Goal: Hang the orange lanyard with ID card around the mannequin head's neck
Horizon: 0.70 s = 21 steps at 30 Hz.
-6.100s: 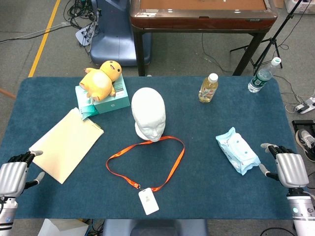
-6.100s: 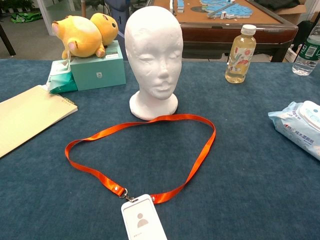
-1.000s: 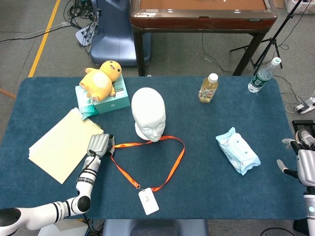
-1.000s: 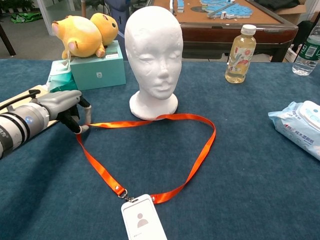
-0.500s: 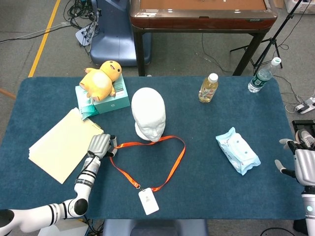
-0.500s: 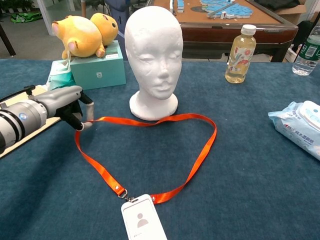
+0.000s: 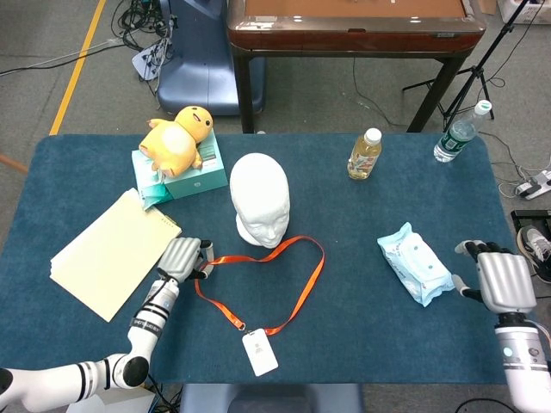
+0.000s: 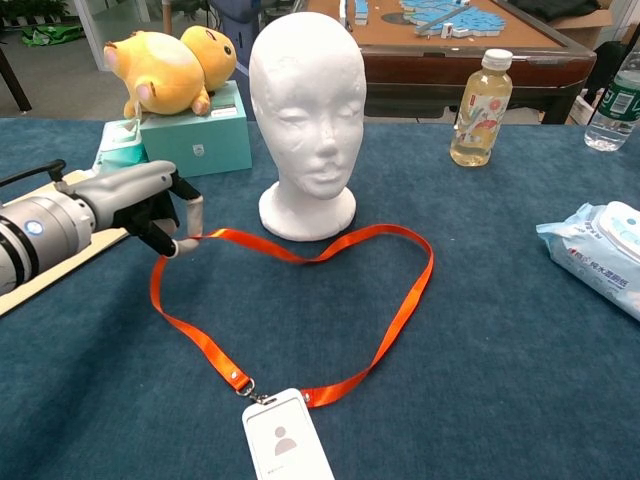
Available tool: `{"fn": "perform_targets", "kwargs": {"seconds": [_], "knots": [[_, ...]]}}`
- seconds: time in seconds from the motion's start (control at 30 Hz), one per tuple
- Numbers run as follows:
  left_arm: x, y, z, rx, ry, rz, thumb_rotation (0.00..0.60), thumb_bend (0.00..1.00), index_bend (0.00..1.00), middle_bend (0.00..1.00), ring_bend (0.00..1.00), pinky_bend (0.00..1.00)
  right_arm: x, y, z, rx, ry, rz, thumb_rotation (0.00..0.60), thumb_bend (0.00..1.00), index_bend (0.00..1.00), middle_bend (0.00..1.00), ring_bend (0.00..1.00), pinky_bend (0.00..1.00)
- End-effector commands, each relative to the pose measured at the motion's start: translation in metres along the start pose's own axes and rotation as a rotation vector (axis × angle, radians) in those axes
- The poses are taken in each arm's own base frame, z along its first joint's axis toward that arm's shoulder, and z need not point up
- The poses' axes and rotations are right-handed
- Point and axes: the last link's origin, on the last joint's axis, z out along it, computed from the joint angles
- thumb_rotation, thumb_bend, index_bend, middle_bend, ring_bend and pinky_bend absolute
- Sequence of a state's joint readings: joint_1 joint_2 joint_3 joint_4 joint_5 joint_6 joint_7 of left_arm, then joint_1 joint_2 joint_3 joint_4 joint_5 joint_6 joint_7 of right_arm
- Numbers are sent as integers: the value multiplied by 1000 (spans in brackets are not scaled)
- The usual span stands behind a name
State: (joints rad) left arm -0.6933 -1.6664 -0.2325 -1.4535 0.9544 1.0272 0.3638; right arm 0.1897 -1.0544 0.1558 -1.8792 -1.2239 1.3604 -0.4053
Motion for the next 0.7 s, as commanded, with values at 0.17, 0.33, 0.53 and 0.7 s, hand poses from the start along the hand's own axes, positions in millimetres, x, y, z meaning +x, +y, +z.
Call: {"fn": "perform_targets", "kwargs": {"seconds": [0.17,0.33,0.53,0.7], "knots": [[3,4,-2,-34,13,40,600,358,668,1000,1000,1000,-11,-55,23,46,-74,-24,600,236,425,423,304,410],[5,6,-4,-48,24,55,600,358,676,1000,1000,1000,-19,-85,35,45,-79,-8,600,165,471,427,304,410],[7,5,-7,-52,29,68,600,358,677,1000,1000,1000,-23,-112,43,57,-104,5,600,119,488,439,303,410],[8,5,-7,-50,37,75,600,358,680,1000,1000,1000,-29,-133,51,61,-132,-2,600,82,493,439,303,410]]}}
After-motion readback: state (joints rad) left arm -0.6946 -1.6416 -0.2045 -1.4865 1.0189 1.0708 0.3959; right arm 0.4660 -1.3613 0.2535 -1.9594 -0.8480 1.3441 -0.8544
